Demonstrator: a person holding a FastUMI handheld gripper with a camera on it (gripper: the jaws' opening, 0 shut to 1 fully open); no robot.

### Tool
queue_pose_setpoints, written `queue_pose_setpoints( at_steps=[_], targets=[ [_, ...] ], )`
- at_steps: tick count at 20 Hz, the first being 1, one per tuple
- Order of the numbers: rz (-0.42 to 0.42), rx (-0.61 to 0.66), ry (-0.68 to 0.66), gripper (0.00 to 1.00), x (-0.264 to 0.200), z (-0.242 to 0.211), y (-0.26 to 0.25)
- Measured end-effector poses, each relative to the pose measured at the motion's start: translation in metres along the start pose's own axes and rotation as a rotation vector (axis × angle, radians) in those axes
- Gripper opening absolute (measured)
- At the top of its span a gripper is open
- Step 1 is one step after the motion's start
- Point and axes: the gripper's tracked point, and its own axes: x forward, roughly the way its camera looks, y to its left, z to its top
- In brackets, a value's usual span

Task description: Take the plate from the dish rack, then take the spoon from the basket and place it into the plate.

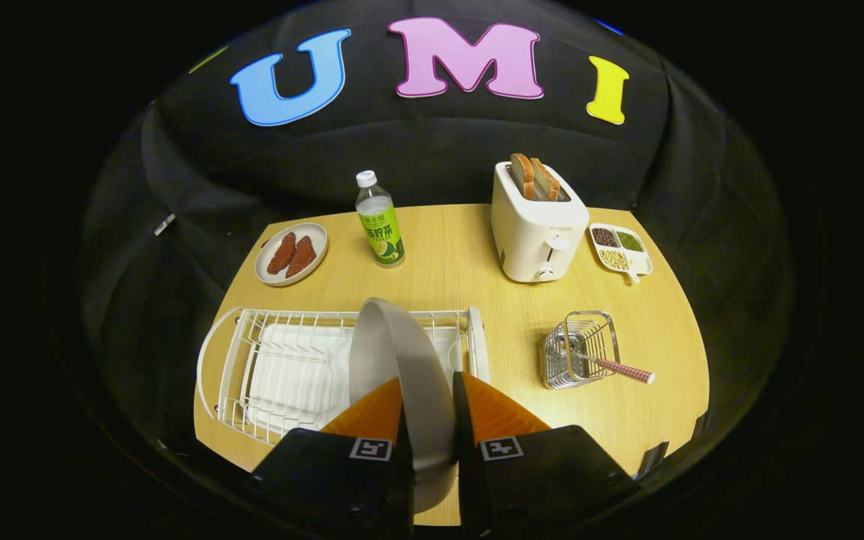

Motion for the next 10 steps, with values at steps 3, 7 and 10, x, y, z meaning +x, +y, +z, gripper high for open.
queue_pose_setpoints(
  at_steps=[3, 7, 10],
  targets=[
    [0.104, 0.035, -0.064, 0.28, -0.034, 0.007, -0.006],
    [0.204, 0.075, -0.091, 0.27, -0.082, -0.010, -0.035],
    [0.202, 0.073, -0.084, 0.27, -0.113, -0.039, -0.073]
  ],
)
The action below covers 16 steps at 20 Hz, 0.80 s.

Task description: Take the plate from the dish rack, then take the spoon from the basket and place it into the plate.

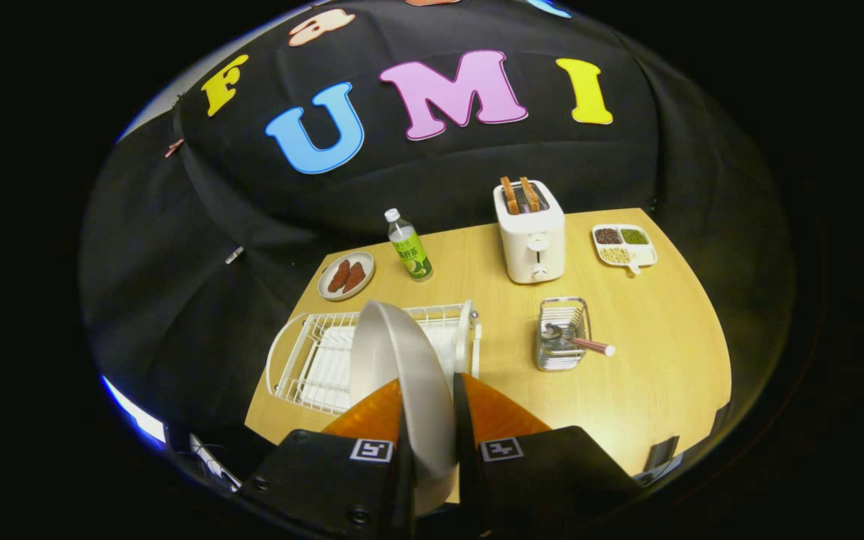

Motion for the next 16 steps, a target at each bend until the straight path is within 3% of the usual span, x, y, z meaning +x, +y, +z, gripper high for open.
queue_pose_setpoints(
  at_steps=[6, 9, 13, 16],
  targets=[
    [0.047, 0.192, 0.071, 0.28, -0.046, -0.055, -0.062],
    [-0.002, 0.254, 0.100, 0.27, -0.049, -0.080, -0.117],
    [-0.047, 0.308, 0.119, 0.27, -0.023, -0.097, -0.174],
    [0.002, 0.365, 0.145, 0.27, 0.022, -0.098, -0.184]
  ],
)
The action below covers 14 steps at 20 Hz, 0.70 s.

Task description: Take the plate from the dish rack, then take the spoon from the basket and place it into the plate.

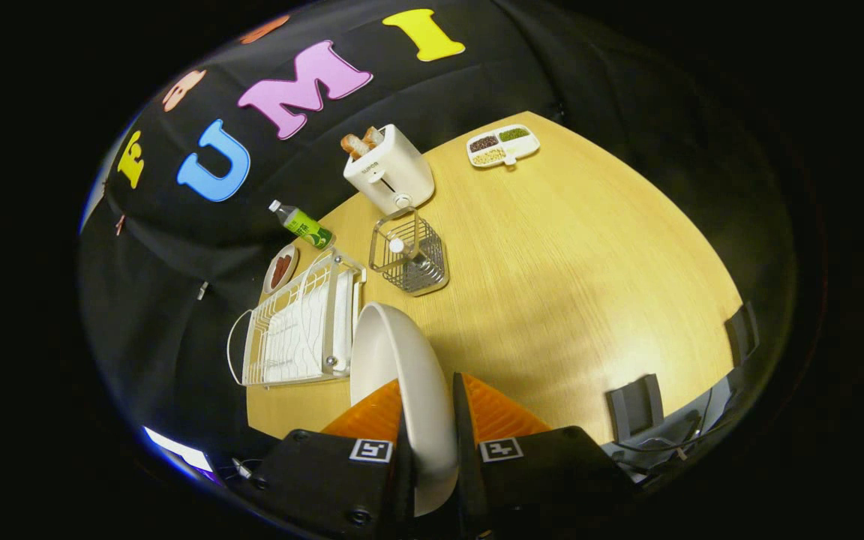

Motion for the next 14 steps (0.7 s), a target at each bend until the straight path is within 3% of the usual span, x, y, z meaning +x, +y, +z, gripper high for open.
queue_pose_setpoints(
  at_steps=[4, 8, 10, 14],
  targets=[
    [0.000, -0.039, 0.066, 0.27, 0.054, -0.001, -0.019],
    [0.071, -0.019, 0.146, 0.28, 0.079, -0.013, -0.021],
    [0.042, -0.046, 0.176, 0.29, 0.085, -0.019, -0.035],
    [-0.047, -0.152, 0.118, 0.45, 0.092, -0.009, -0.061]
  ],
)
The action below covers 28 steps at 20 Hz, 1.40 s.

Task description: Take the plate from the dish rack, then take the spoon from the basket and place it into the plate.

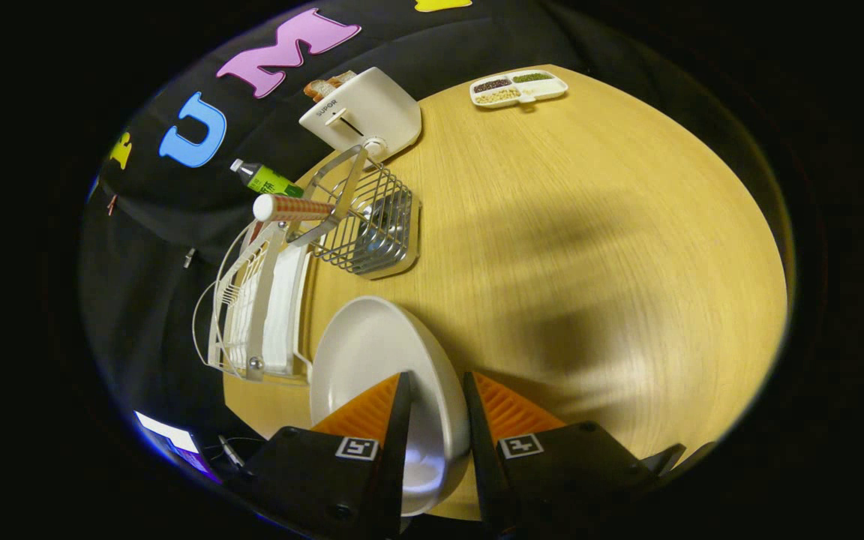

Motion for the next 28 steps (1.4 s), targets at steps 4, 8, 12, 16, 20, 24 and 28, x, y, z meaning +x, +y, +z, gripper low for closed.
queue_pose_setpoints(
  at_steps=[4, 8, 12, 16, 20, 24, 28],
  targets=[
    [0.002, -0.110, -0.107, 0.81, -0.014, 0.022, 0.003],
    [0.072, -0.263, -0.298, 0.97, -0.040, 0.067, 0.036],
    [0.154, -0.397, -0.413, 0.98, -0.056, 0.091, 0.078],
    [0.171, -0.482, -0.492, 0.97, -0.050, 0.111, 0.100],
    [0.158, -0.513, -0.528, 0.78, -0.029, 0.128, 0.106],
    [0.121, -0.603, -0.563, 0.74, -0.010, 0.136, 0.104],
    [0.108, -0.654, -0.564, 0.50, 0.003, 0.133, 0.103]
  ],
)
